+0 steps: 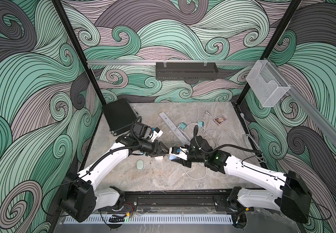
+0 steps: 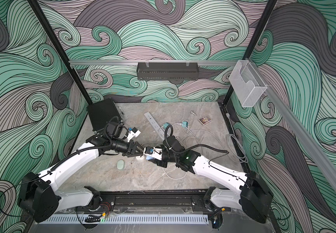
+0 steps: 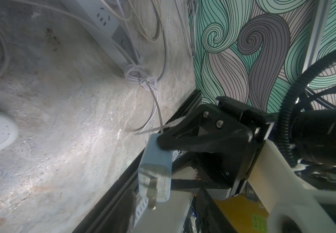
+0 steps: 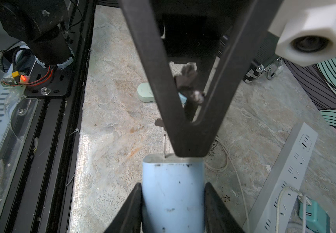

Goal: Charge the bluetooth headset
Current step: Pick up the plug from the center of the board.

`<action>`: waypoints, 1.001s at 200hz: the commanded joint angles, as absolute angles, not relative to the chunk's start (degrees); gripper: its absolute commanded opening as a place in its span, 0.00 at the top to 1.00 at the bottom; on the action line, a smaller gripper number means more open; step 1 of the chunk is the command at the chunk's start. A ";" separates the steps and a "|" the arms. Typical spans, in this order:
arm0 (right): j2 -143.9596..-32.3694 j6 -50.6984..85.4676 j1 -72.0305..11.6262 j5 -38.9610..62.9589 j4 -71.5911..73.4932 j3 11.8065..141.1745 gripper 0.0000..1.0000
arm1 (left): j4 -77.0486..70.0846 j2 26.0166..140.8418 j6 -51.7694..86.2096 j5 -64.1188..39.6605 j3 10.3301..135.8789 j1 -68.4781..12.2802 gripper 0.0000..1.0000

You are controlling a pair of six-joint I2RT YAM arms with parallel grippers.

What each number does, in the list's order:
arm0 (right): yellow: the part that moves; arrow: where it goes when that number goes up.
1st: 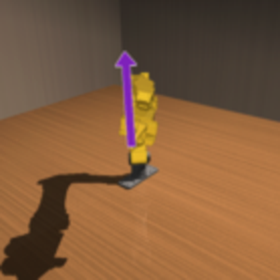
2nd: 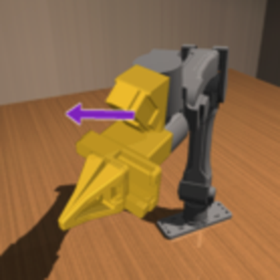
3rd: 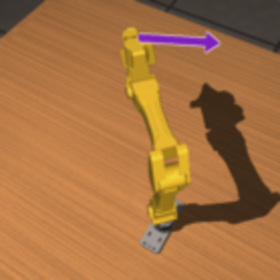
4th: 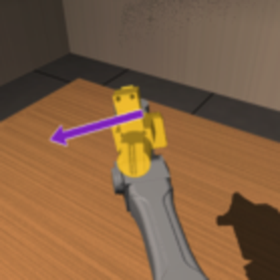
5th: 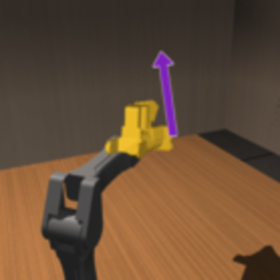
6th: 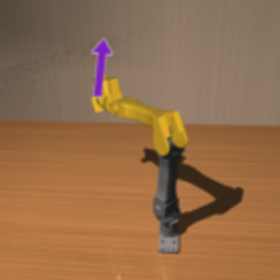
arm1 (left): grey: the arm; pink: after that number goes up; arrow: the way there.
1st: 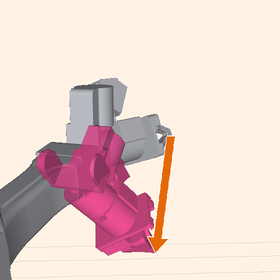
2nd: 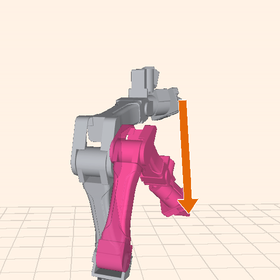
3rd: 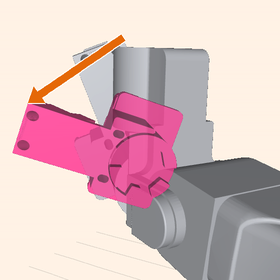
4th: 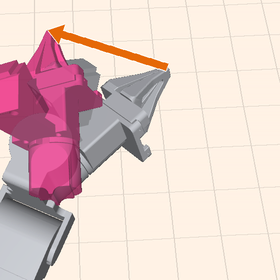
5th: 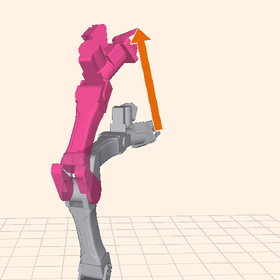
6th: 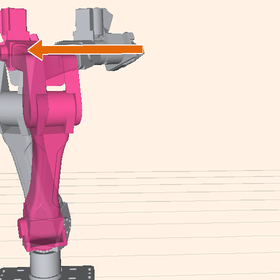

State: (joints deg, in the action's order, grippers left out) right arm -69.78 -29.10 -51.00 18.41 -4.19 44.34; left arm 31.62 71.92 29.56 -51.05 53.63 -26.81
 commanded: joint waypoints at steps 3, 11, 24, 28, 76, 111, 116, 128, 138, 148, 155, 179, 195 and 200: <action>-68.01 -27.19 -50.71 20.72 -0.92 46.14 0.65 | 31.18 73.13 28.24 -49.97 54.18 -27.80 0.51; -67.65 -27.07 -50.63 20.82 -0.59 46.06 0.65 | 31.29 73.48 28.30 -49.41 54.22 -28.02 0.51; -67.36 -26.78 -50.62 21.00 -0.11 45.88 0.65 | 30.94 74.06 28.63 -49.31 54.23 -28.45 0.51; -67.30 -26.76 -50.62 20.99 -0.01 45.80 0.65 | 30.67 74.22 28.95 -49.39 54.25 -28.56 0.51; -68.00 -26.27 -50.63 21.01 0.52 46.75 0.65 | 26.59 76.58 31.67 -52.54 55.20 -29.27 0.63; -68.64 -26.21 -50.62 19.71 0.45 46.98 0.65 | 24.47 77.14 33.40 -54.64 55.09 -29.66 0.71; -68.70 -26.37 -50.62 19.52 0.45 46.93 0.65 | 24.37 77.13 33.42 -54.74 55.02 -29.82 0.74; -68.81 -26.44 -50.56 19.25 0.27 46.85 0.65 | 23.58 77.11 33.93 -55.48 54.72 -29.80 0.80; -68.84 -26.20 -50.47 19.10 0.40 46.76 0.63 | 22.14 77.08 35.10 -56.06 54.44 -29.84 0.84; -68.69 -25.49 -50.13 18.71 0.66 46.54 0.55 | 20.40 76.99 36.39 -56.34 54.24 -29.80 0.86; -68.44 -24.32 -49.53 18.39 0.94 46.34 0.47 | 19.52 76.88 37.01 -56.10 54.35 -29.80 0.86; -66.27 -16.71 -45.18 22.10 0.26 45.98 0.31 | 17.06 76.62 37.94 -53.17 55.66 -29.60 0.86; -64.23 -10.89 -42.42 26.37 -1.14 45.82 0.29 | 14.50 76.57 38.51 -49.76 56.45 -29.61 0.87; -63.59 -8.91 -41.88 27.61 -1.54 45.73 0.28 | 13.41 76.67 39.15 -48.58 56.62 -29.59 0.88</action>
State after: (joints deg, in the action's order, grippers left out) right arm -67.00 -19.09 -44.88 21.63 -1.37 44.34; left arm 19.59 76.75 36.75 -52.53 53.67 -29.41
